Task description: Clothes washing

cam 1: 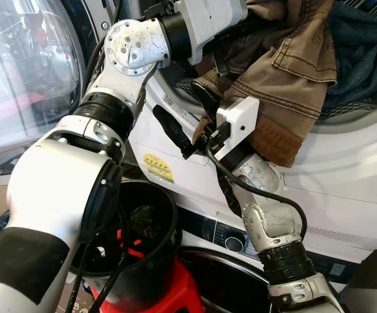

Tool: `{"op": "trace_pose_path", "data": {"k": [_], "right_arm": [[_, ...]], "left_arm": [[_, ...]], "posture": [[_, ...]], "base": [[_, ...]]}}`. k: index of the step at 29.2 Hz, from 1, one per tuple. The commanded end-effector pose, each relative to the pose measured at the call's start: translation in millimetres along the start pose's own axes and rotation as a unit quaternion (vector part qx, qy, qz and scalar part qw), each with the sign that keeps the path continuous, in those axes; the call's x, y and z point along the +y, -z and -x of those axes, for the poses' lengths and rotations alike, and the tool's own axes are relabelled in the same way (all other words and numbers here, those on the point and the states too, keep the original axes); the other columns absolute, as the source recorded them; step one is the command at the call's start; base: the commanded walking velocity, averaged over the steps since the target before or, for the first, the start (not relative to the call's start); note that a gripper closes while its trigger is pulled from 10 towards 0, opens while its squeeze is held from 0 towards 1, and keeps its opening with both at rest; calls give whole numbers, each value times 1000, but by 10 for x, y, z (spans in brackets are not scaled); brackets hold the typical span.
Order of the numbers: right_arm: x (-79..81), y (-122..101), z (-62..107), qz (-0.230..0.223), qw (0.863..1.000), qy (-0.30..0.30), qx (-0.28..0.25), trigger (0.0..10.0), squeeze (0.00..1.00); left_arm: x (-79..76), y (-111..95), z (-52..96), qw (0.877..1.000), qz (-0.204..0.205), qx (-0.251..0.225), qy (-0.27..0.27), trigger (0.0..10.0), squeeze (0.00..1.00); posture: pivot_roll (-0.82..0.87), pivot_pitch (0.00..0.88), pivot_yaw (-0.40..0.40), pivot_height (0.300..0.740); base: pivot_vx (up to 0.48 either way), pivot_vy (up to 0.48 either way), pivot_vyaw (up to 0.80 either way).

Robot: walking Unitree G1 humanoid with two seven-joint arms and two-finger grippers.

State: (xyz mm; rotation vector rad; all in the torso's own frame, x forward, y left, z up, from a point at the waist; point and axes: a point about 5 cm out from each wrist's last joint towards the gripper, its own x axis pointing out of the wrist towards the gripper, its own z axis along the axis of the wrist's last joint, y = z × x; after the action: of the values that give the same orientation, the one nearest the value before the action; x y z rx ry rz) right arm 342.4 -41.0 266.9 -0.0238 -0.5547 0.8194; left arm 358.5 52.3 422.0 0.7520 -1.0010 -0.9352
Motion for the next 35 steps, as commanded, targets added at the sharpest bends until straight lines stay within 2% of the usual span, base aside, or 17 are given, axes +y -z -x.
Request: {"op": "trace_pose_path", "data": {"k": [1,11,14,25,35], "right_arm": [[-64,-45,-27,13,1000,14,-7,10000,0],[-242,-37,32,57,998,33,11,10000,0],[-284,-46,49,63,997,37,13,10000,0],[-316,-32,49,60,997,47,11,10000,0],[-318,-24,45,57,997,51,9,10000,0]], "left_arm": [[142,-122,-5,999,-18,-21,-17,2706,1000],[252,-118,113,999,-9,-19,-33,3255,1000],[211,-81,153,1000,12,-23,-14,3490,1000],[-8,24,207,999,16,-13,36,3882,1000],[-83,38,279,997,25,-9,73,4157,1000]], "posture": [[-23,0,132,740],[-21,0,133,740],[-19,0,132,740],[-12,0,138,740],[-8,0,144,740]], "base": [[0,0,0],[0,0,0],[0,0,0],[0,0,0],[0,0,0]]}}
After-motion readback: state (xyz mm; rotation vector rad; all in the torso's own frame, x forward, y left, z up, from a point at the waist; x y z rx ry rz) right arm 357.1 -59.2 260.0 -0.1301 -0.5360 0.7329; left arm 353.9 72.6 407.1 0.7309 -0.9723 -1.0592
